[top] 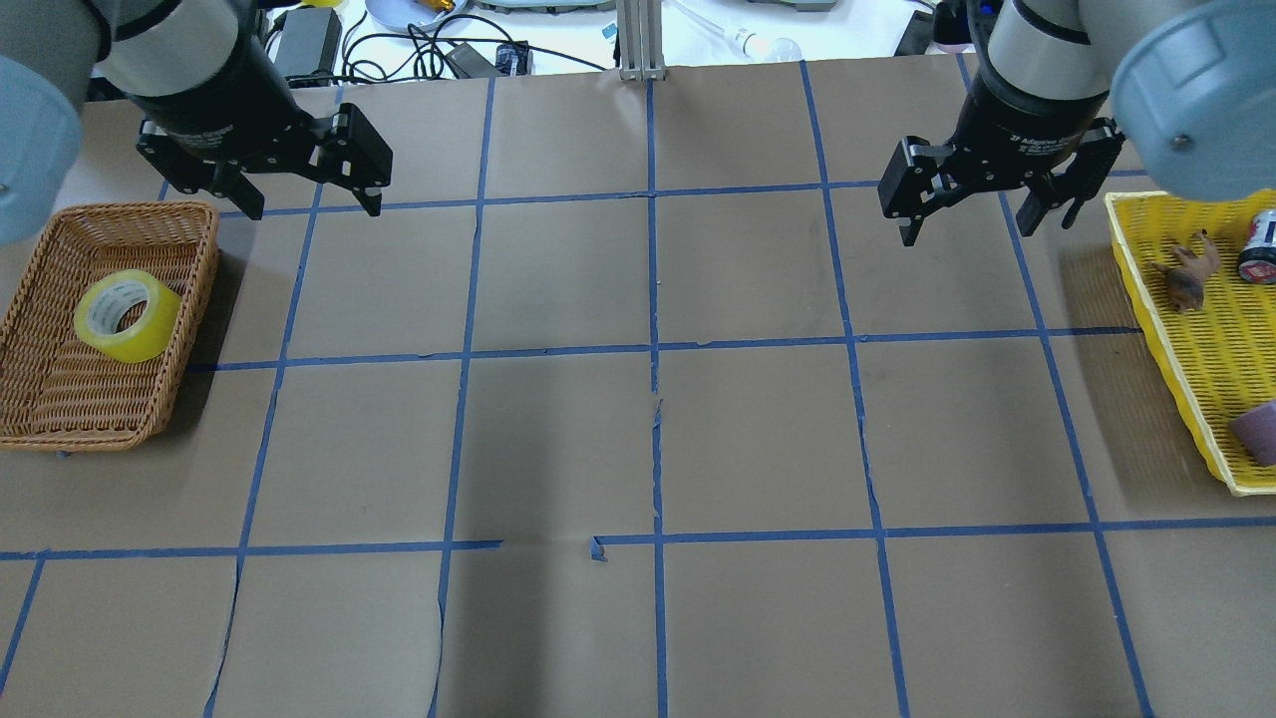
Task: Transfer tape with both arms
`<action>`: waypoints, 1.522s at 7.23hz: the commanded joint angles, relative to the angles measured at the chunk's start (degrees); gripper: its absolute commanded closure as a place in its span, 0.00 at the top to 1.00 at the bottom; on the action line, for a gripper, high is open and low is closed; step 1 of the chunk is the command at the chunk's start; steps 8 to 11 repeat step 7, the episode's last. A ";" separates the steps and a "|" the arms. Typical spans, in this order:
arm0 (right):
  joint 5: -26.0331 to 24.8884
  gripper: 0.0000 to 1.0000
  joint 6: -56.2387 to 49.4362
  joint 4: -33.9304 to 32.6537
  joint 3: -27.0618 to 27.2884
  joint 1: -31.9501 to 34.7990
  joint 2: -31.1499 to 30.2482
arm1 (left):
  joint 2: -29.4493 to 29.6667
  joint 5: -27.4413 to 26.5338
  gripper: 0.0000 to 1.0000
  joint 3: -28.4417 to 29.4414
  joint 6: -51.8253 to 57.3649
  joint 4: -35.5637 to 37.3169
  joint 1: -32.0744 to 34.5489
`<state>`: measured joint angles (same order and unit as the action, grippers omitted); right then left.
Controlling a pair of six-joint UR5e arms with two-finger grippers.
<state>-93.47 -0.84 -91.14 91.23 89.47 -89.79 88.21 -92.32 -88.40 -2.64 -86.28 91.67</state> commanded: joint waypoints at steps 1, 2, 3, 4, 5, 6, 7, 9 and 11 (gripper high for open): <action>-0.13 1.00 0.04 0.00 0.00 0.00 0.05 | -0.23 0.03 1.00 0.42 1.81 1.28 0.54; -0.04 1.00 0.04 0.00 0.00 0.00 0.14 | -0.14 0.38 1.00 -0.19 5.41 4.77 -2.26; -0.13 1.00 0.13 0.00 0.00 0.00 0.05 | -0.66 -0.05 1.00 -0.80 7.54 3.93 -3.68; -0.13 1.00 0.22 0.00 0.00 0.00 0.14 | -0.75 0.38 1.00 -1.50 7.73 3.75 -3.95; -0.13 1.00 0.13 0.00 0.00 0.00 0.14 | -0.67 0.04 1.00 -1.25 7.21 3.22 -3.52; -0.13 1.00 0.13 0.00 0.00 0.00 0.23 | -0.75 0.30 1.00 -0.38 6.95 -1.22 -3.52; -0.13 1.00 0.22 0.00 0.00 0.00 0.31 | -0.76 0.39 1.00 -0.28 6.77 -2.13 -3.52; -0.13 1.00 0.22 0.00 0.00 0.00 0.31 | -0.76 0.39 1.00 -0.28 6.77 -2.13 -3.52; -0.13 1.00 0.22 0.00 0.00 0.00 0.31 | -0.76 0.39 1.00 -0.28 6.77 -2.13 -3.52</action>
